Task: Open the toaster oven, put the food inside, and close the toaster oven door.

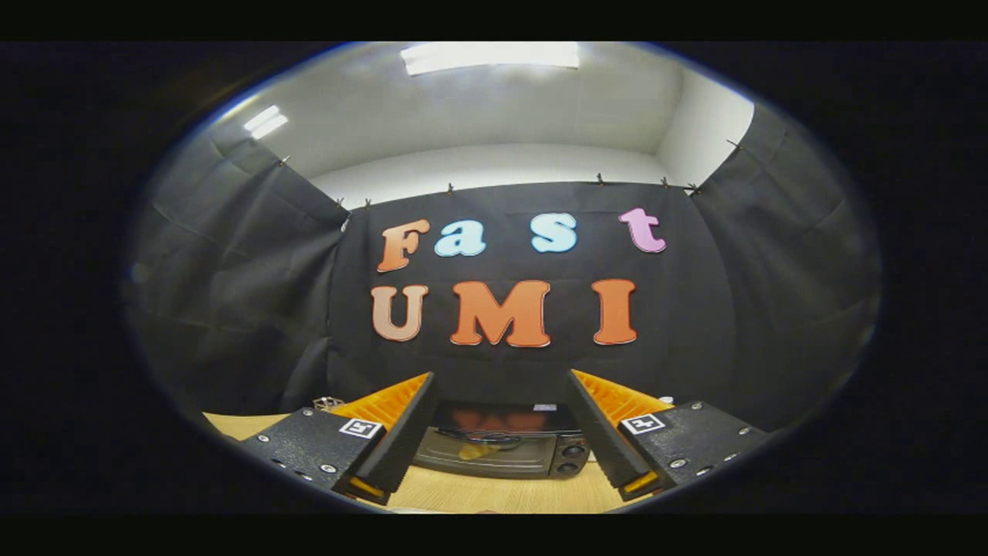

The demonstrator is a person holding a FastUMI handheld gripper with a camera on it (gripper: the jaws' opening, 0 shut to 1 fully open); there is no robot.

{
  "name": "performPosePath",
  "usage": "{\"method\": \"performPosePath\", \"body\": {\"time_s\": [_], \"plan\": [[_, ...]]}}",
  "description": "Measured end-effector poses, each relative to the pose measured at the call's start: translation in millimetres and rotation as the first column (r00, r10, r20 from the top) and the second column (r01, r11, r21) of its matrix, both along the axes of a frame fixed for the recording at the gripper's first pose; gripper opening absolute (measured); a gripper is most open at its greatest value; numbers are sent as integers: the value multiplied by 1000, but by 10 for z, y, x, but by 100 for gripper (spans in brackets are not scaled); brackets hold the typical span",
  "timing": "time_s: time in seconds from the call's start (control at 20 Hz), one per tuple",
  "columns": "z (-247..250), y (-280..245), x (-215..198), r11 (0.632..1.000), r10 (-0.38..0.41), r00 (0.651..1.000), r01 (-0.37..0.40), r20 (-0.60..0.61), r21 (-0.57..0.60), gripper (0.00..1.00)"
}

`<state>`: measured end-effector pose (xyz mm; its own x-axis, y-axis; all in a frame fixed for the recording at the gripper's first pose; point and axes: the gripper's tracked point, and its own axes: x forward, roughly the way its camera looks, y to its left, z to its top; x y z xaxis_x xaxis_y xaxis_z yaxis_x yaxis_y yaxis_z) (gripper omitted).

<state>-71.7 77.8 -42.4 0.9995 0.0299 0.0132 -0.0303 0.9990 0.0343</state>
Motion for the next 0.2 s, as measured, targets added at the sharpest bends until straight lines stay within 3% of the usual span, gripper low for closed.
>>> {"method": "performPosePath", "body": {"time_s": [0.2], "plan": [[-35, 55, 10, 1000, 15, 1000, -14, -12, 3, 97]]}}
